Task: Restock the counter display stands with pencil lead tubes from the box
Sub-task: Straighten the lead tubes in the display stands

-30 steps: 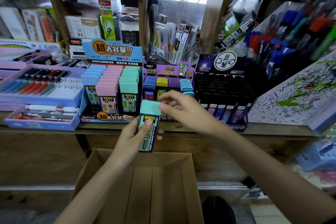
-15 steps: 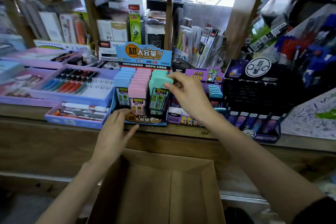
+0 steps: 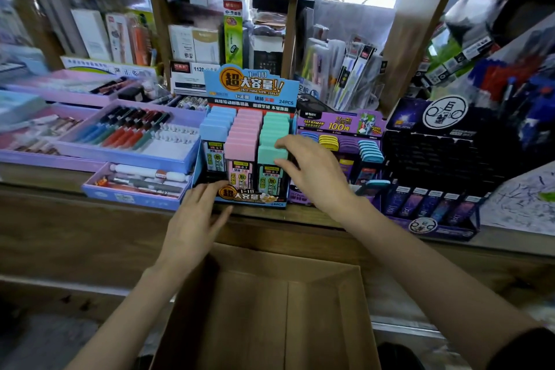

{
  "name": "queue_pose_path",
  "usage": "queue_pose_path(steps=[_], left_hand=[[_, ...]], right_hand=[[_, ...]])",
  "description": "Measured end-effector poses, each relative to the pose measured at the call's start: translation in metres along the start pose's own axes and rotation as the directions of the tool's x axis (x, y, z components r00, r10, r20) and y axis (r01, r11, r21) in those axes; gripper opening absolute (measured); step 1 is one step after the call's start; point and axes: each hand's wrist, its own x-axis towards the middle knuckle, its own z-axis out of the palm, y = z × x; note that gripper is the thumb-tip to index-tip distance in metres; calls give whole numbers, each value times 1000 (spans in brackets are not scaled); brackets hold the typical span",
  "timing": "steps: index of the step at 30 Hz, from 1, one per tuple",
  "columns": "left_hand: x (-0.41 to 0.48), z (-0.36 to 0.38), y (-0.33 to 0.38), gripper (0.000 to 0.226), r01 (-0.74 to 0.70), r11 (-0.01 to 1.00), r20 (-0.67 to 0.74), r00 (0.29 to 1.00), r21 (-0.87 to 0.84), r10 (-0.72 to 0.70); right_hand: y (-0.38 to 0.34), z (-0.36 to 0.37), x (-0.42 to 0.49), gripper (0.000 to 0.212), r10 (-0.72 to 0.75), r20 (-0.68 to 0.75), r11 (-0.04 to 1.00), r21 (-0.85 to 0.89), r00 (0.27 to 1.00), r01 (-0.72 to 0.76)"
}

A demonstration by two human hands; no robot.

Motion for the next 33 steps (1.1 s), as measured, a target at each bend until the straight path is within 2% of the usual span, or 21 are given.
queue_pose_path(steps=[2,5,9,12,15,18,20,22,25,30,33], left_hand=[[-1,0,0,45,-7,1000,2,1000,11,7],[0,-2,2,46,3,1000,23,1000,14,-3],[0,-8,13,42,-38,999,-19,999,-15,38],[2,-11,34,32,-159,987,-75,985,-33,156],[6,-6,60,24,-296,951,-35,955,-86,294],[12,8,86,29,-389,914,41,917,-118,396],[17,20,100,36,-414,901,80,901,-127,426],[23,32,110,42,-413,903,121,896,-117,426],[27,45,115,49,-379,923,184,905,-63,384],[24,53,110,48,-340,940,232,912,-39,339],[26,53,109,46,-332,942,233,913,-55,336]], right_hand=[[0,1,1,21,-50,-56,991,-127,997,43],[2,0,3,23,-60,-61,982,-181,996,48],[10,-14,-2,41,2,9,994,-112,1000,-1],[26,-46,-16,38,50,35,999,5,998,-50],[53,-81,-39,36,104,127,995,-11,986,-104],[74,-99,-55,45,178,308,979,-156,935,-135],[79,-99,-58,43,193,353,959,-264,916,-101],[81,-96,-59,33,164,328,947,-315,930,-56],[82,-94,-57,19,118,345,958,-287,931,-15],[86,-101,-41,17,141,377,988,-118,915,-103],[87,-100,-33,17,150,377,986,-122,914,-111]])
